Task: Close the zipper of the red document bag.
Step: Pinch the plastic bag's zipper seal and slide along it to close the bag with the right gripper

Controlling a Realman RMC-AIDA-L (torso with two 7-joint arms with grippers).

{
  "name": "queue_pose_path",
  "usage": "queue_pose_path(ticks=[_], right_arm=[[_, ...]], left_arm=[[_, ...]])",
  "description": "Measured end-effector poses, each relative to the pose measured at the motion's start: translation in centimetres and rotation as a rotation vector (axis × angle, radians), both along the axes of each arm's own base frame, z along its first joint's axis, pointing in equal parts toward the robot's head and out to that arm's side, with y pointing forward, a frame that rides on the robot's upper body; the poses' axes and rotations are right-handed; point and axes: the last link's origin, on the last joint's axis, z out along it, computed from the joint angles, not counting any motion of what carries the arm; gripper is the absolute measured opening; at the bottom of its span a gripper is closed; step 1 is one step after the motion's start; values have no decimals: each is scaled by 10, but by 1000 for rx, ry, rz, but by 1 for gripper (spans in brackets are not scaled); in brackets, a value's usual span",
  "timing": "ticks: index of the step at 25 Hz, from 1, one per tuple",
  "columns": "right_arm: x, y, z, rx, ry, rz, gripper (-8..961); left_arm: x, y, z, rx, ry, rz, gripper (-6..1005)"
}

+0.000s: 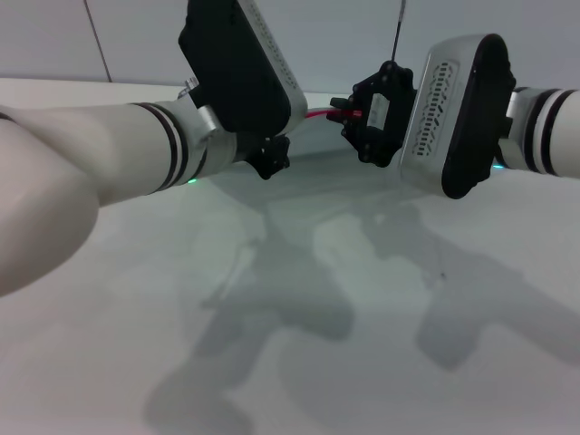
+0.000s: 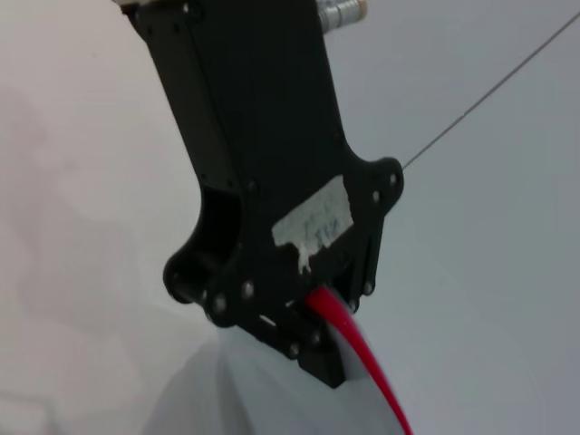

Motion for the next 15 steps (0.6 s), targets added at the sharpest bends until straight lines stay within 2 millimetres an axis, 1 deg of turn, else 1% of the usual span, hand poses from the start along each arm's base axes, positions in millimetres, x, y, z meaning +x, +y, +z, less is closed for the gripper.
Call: queue_pose_path(ticks=[9, 12, 15], right_arm=[[2, 0, 1, 4, -2, -3, 77], [8, 1, 2, 22, -2, -18, 74], [18, 5, 7, 70, -5, -39, 72]], left_arm=[[-1, 0, 2, 4, -2, 3, 144], [-3, 0, 3, 8, -3, 10, 145], [-10, -1, 6, 18, -7, 27, 147]])
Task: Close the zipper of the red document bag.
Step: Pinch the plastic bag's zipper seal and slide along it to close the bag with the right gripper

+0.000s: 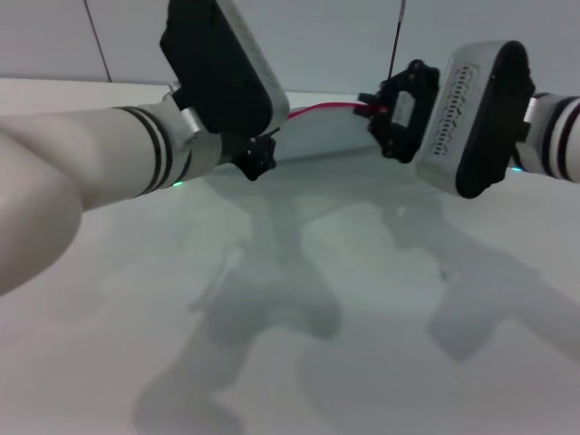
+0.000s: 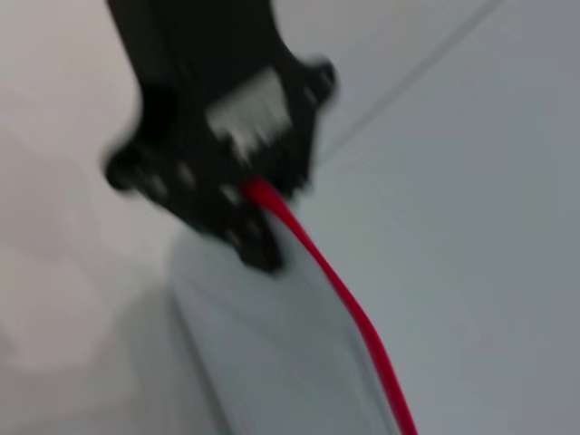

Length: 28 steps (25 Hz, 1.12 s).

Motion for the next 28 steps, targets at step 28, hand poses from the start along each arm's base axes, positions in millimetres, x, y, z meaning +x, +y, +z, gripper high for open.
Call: queue_pose_path(ticks=[28], right_arm=[[59, 17, 49, 185, 18, -172, 71]], left_arm=[[-19, -5, 34, 96, -28, 44, 161]])
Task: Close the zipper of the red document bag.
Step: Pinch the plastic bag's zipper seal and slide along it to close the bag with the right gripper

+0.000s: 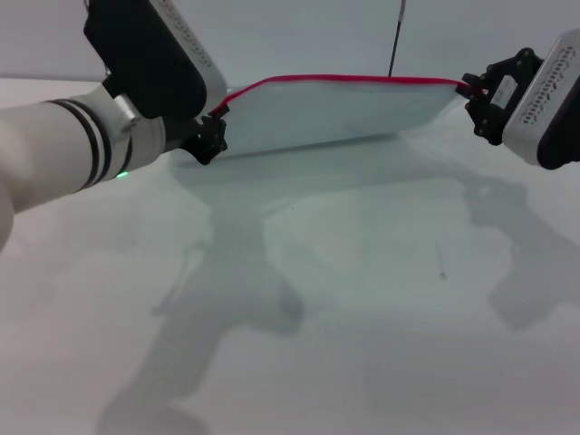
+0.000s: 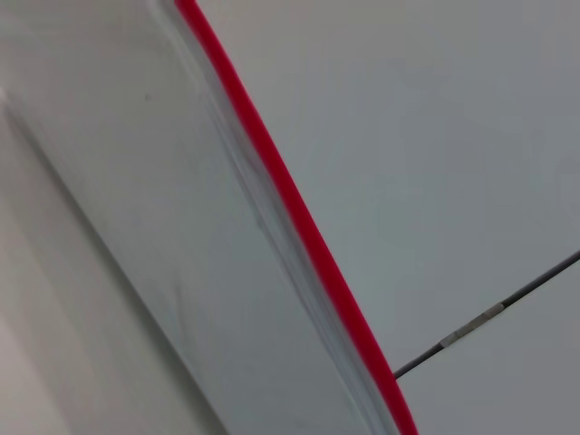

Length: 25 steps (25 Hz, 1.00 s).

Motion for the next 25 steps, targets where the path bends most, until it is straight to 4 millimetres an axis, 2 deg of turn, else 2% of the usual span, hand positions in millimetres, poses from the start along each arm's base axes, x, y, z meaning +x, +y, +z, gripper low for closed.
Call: queue_pose_path(ticks=[25], right_arm=[[3, 4, 7, 47, -11, -6, 111]], left_arm=[[-2, 2, 5, 18, -2, -1, 174]])
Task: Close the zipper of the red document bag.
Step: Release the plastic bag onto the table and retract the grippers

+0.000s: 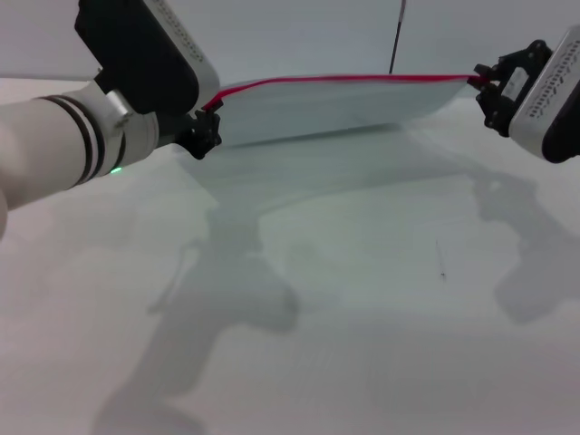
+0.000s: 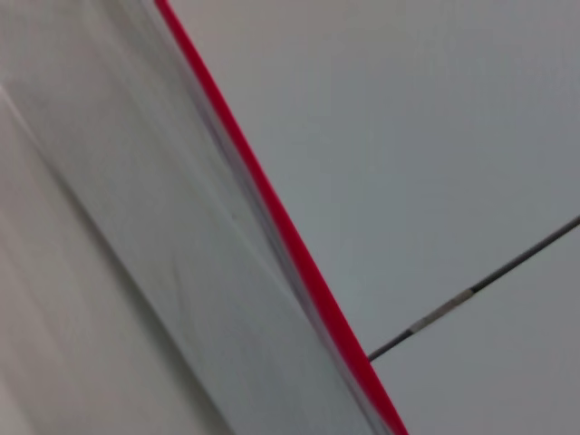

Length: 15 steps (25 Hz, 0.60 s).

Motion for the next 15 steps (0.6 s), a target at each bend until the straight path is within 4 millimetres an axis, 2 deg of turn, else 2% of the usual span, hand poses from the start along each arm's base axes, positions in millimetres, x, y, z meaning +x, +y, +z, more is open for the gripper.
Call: queue_pose_path(ticks=[7, 10, 15], right_arm=[[2, 3, 5, 100, 35, -20, 129], [2, 3, 5, 124, 47, -22, 323], [-2, 0, 0, 145, 108, -44, 419]], left_arm=[[12, 5, -1, 6, -12, -33, 178], [12, 7, -3, 3, -17, -31, 179], [14, 9, -5, 4, -40, -35, 261]])
